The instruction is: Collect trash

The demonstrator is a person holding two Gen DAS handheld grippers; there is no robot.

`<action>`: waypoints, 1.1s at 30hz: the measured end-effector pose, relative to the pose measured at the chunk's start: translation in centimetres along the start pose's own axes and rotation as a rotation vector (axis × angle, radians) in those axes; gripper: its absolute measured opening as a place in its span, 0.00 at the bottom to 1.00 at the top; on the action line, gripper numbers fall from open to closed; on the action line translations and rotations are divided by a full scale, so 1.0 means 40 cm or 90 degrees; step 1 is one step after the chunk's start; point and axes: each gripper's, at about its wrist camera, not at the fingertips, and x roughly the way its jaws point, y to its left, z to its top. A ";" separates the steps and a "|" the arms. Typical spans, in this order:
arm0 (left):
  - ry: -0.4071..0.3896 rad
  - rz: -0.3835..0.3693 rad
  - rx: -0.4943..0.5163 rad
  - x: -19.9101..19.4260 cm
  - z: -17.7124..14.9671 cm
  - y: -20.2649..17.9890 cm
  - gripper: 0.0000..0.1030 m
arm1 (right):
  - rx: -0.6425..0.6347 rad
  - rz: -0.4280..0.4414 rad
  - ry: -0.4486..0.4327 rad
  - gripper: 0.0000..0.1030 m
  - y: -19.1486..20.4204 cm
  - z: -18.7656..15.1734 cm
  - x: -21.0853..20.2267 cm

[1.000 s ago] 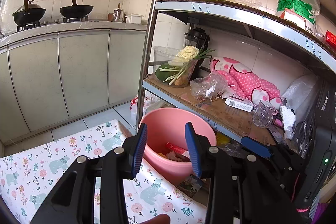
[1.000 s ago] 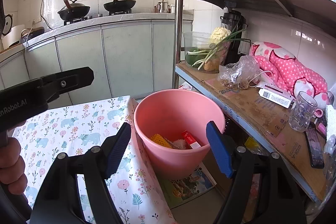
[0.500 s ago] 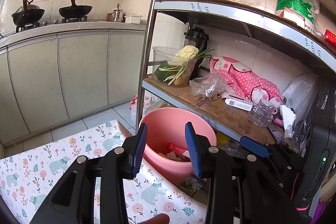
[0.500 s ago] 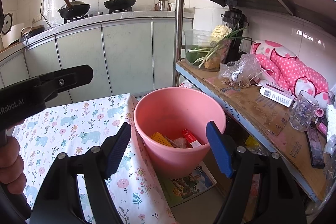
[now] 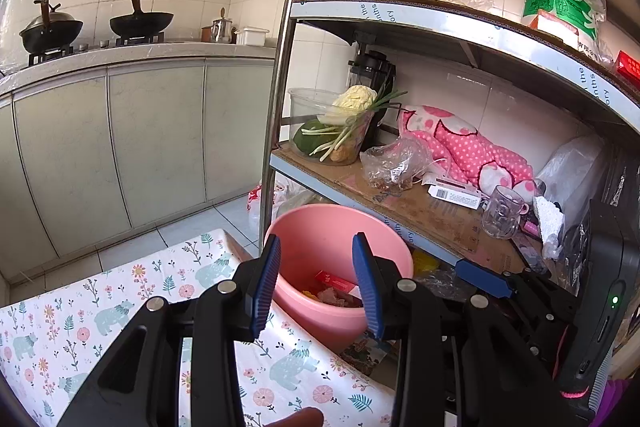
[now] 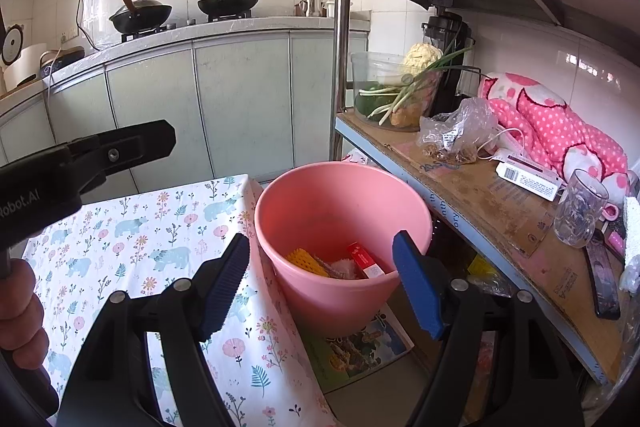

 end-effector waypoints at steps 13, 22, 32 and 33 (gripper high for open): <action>-0.001 -0.004 0.007 0.001 -0.003 -0.001 0.35 | 0.000 0.001 0.001 0.72 -0.001 -0.001 0.002; 0.000 -0.005 0.009 0.001 -0.006 -0.003 0.35 | 0.002 0.001 0.005 0.72 -0.001 -0.005 0.006; 0.006 -0.010 0.013 0.006 -0.012 -0.003 0.35 | 0.001 0.001 0.008 0.72 0.001 -0.016 0.011; 0.006 -0.010 0.014 0.006 -0.013 -0.003 0.35 | 0.001 0.001 0.009 0.72 0.001 -0.018 0.011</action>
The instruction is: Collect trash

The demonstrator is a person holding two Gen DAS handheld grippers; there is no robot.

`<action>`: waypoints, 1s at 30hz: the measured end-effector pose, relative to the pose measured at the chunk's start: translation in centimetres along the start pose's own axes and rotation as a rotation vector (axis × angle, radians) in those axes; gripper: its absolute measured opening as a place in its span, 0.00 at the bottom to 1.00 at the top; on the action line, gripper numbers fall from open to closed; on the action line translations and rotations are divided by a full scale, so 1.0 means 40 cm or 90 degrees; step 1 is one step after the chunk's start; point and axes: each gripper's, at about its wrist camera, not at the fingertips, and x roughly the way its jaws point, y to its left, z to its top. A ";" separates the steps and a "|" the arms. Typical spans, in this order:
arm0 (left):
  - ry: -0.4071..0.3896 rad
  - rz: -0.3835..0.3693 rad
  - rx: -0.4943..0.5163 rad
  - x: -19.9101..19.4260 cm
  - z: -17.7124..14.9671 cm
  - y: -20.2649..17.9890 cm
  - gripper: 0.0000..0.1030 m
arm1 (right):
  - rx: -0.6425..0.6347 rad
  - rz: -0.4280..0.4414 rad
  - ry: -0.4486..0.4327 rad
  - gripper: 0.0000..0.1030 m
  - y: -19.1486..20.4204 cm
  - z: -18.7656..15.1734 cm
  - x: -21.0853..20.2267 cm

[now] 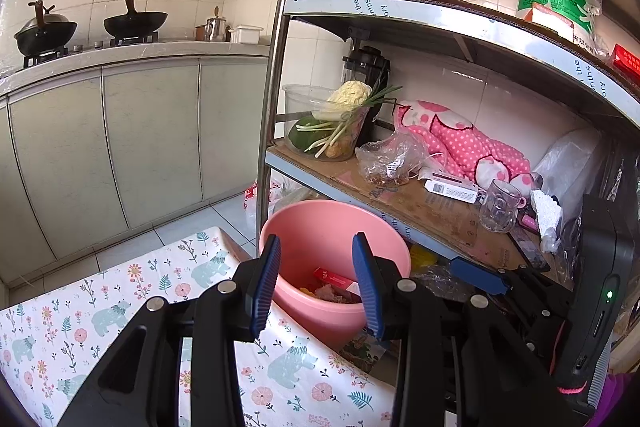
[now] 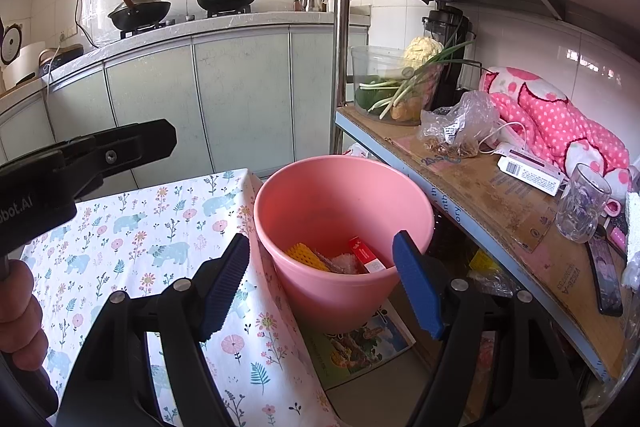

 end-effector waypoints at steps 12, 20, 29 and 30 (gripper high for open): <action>0.003 -0.001 0.002 0.002 -0.002 0.001 0.35 | -0.002 0.001 0.006 0.72 0.000 0.007 0.006; 0.010 -0.005 0.002 0.010 -0.009 0.004 0.35 | -0.003 0.002 0.008 0.72 -0.001 0.004 0.008; 0.010 -0.005 0.003 0.011 -0.008 0.003 0.35 | -0.004 0.004 0.009 0.72 -0.001 0.004 0.012; 0.010 -0.005 0.003 0.011 -0.008 0.003 0.35 | -0.004 0.004 0.009 0.72 -0.001 0.005 0.012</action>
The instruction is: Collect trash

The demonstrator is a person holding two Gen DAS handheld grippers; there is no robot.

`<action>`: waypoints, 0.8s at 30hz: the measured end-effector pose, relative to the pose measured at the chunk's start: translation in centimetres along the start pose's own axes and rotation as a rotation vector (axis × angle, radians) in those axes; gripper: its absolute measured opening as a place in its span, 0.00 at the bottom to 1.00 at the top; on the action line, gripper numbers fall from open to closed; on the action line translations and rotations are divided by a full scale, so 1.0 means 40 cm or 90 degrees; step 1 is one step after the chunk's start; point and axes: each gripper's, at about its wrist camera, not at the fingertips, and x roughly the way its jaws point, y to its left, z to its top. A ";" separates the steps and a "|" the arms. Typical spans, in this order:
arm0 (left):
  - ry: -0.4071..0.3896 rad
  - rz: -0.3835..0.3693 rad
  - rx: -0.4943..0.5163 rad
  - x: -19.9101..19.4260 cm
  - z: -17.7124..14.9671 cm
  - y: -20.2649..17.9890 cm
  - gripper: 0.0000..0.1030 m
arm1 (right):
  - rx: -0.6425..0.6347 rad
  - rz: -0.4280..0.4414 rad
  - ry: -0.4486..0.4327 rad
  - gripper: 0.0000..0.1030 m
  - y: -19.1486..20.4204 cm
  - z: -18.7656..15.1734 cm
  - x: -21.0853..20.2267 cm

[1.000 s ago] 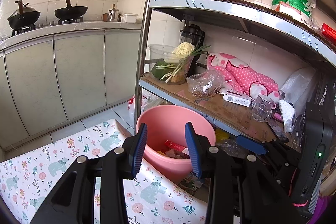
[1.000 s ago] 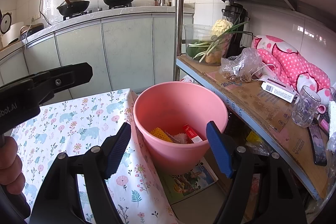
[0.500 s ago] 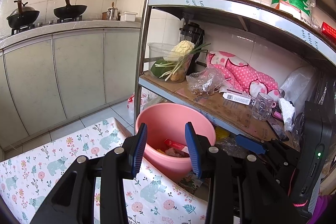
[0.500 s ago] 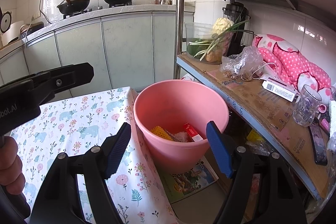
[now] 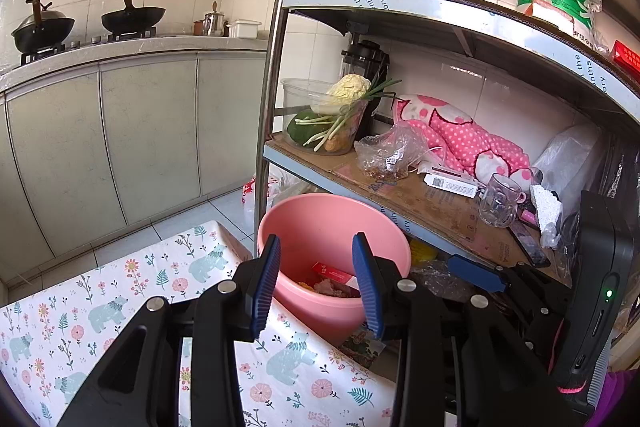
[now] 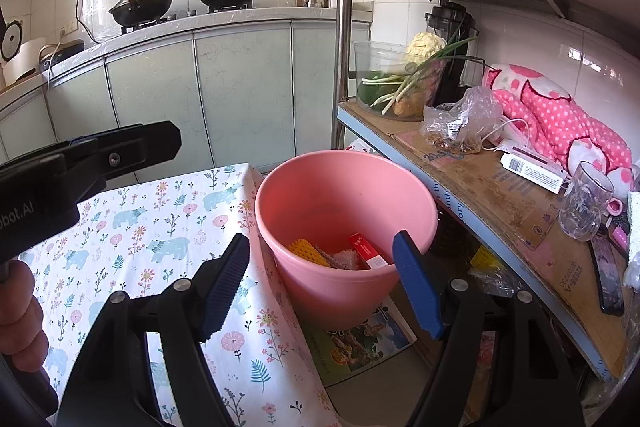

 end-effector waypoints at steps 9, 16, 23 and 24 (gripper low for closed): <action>0.004 -0.004 0.002 0.002 -0.002 0.003 0.35 | -0.001 0.000 0.000 0.72 0.000 0.001 0.000; 0.003 -0.002 0.001 0.002 -0.003 0.005 0.35 | -0.002 0.001 0.001 0.72 0.003 0.000 0.000; 0.004 -0.004 0.006 0.001 -0.003 0.005 0.35 | -0.003 0.001 0.002 0.72 0.003 0.002 0.001; 0.006 -0.005 0.005 0.002 -0.003 0.005 0.35 | -0.002 0.001 0.002 0.72 0.003 0.001 0.001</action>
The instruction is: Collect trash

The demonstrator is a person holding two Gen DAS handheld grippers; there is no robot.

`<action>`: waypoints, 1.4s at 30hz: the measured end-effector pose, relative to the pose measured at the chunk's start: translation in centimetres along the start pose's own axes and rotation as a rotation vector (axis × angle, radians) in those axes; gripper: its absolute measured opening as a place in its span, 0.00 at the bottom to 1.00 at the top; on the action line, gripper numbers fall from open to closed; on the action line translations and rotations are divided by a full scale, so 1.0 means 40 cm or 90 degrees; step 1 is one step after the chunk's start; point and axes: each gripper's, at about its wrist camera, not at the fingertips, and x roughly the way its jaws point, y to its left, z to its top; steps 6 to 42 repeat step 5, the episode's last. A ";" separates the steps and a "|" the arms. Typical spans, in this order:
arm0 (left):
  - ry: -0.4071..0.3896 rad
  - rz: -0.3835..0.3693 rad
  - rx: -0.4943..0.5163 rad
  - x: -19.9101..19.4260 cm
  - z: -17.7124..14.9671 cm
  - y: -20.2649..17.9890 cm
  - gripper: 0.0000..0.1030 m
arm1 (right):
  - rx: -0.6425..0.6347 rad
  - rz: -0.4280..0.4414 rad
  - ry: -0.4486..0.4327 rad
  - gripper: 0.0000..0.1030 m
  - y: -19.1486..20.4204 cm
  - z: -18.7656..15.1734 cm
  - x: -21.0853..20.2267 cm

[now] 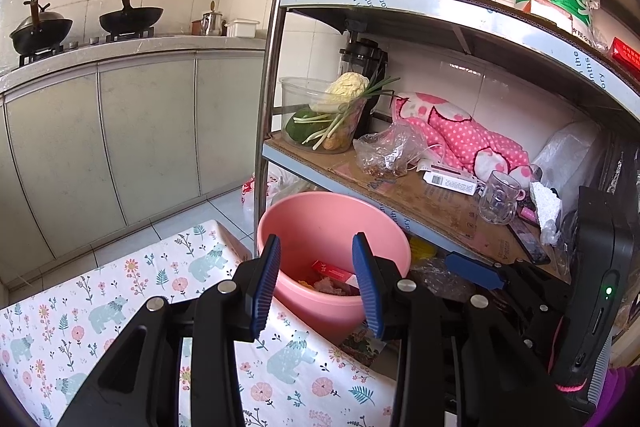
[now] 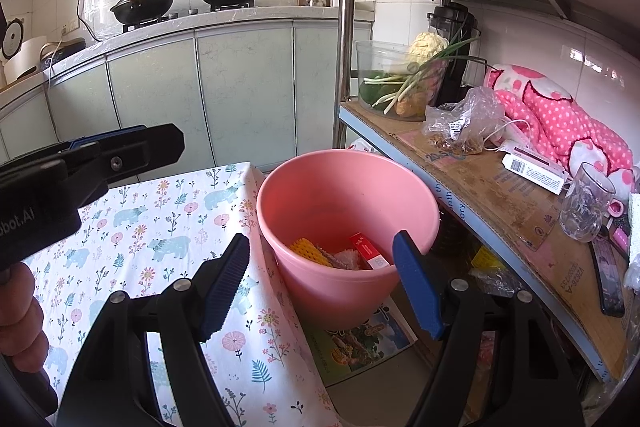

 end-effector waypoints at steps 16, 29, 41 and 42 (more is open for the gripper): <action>0.000 -0.001 0.000 -0.001 0.001 0.002 0.35 | -0.001 0.001 0.001 0.72 0.001 0.000 0.002; 0.000 -0.001 0.000 -0.001 0.001 0.002 0.35 | -0.001 0.001 0.001 0.72 0.001 0.000 0.002; 0.000 -0.001 0.000 -0.001 0.001 0.002 0.35 | -0.001 0.001 0.001 0.72 0.001 0.000 0.002; 0.000 -0.001 0.000 -0.001 0.001 0.002 0.35 | -0.001 0.001 0.001 0.72 0.001 0.000 0.002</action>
